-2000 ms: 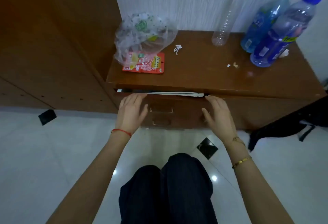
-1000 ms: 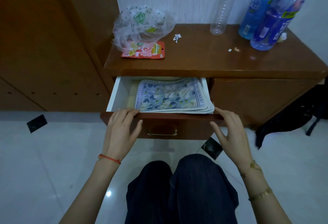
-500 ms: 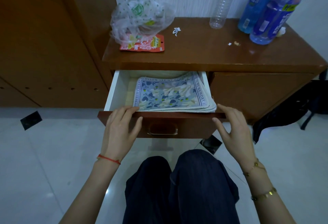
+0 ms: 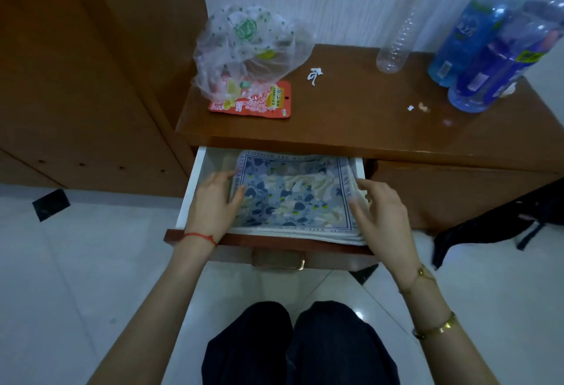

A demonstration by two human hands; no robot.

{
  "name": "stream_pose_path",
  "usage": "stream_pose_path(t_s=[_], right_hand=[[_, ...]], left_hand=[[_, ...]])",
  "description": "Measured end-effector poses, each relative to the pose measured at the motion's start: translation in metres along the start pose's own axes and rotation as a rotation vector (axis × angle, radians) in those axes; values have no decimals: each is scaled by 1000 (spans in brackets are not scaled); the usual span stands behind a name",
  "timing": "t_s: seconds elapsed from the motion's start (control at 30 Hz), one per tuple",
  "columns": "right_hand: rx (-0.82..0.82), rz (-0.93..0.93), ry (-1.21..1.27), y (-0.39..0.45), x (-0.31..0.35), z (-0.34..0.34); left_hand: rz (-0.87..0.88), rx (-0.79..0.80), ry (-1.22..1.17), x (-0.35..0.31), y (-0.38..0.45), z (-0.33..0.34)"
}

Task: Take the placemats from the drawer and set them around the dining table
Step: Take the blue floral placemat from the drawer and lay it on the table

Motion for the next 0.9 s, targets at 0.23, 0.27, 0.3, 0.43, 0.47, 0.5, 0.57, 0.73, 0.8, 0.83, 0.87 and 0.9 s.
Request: stream_pose_path(t_s=[0.23, 0.27, 0.3, 0.43, 0.47, 0.5, 0.57, 0.73, 0.8, 0.83, 0.87, 0.9], right_hand=[[109, 137, -38, 4, 8, 8], [117, 163, -42, 5, 8, 9], [119, 183, -49, 5, 8, 10], [108, 250, -29, 7, 10, 12], [110, 264, -21, 7, 10, 12], [116, 282, -11, 7, 11, 13], [133, 324, 7, 6, 10, 15], [130, 398, 46, 9, 8, 18], [129, 416, 58, 9, 7, 17], [128, 421, 65, 9, 7, 16], [128, 426, 73, 9, 6, 15], [127, 428, 80, 9, 6, 13]], left_hand=[[-352, 213, -9, 26, 2, 13], [-398, 256, -10, 29, 3, 15], [-444, 297, -11, 32, 4, 17], [-644, 456, 7, 44, 2, 26], [-680, 482, 5, 47, 0, 28], [-709, 503, 6, 50, -1, 30], [-749, 533, 20, 55, -3, 31], [-787, 516, 22, 55, -2, 28], [-794, 497, 7, 51, -2, 25], [-786, 487, 2, 48, -2, 23], [-779, 481, 2, 45, -2, 21], [-773, 476, 2, 42, -2, 19]])
Point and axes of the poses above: each hand's wrist, its own y-axis towards the middle knuckle, its own z-axis out of the palm, x = y × z, the point moved 6 cm from there along y, towards the middle knuckle, and after that the axes turned 8 degrees about -y, right-handed, at the moved point
